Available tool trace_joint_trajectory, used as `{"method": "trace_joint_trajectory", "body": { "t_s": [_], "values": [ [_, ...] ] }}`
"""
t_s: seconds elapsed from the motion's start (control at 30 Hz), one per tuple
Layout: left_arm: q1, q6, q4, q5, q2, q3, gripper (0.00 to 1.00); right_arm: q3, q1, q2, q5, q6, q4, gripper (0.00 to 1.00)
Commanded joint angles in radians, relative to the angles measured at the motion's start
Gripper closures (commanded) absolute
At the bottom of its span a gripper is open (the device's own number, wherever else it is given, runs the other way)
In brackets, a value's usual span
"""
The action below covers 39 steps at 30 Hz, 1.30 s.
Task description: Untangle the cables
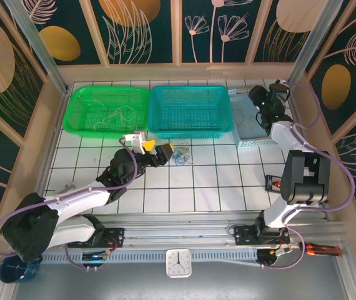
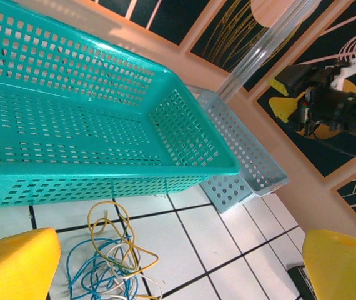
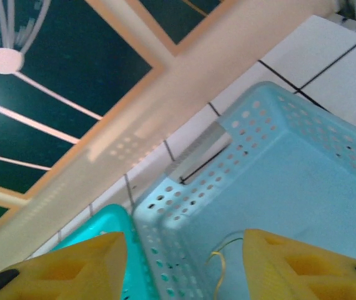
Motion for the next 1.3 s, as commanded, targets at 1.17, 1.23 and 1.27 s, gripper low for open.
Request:
{"method": "trace_joint_trajectory", "body": {
  "t_s": [1.17, 1.23, 1.27],
  "values": [
    [0.200, -0.101, -0.433, 0.210, 0.029, 0.300, 0.01, -0.584, 0.675, -0.137, -0.173, -0.096, 0.188, 0.52],
    [0.202, -0.093, -0.451, 0.220, 0.036, 0.331, 0.01, -0.581, 0.679, -0.110, -0.167, -0.096, 0.198, 0.52],
    [0.203, -0.090, -0.458, 0.223, 0.039, 0.346, 0.01, -0.579, 0.680, -0.100, -0.161, -0.096, 0.199, 0.52]
  ]
}}
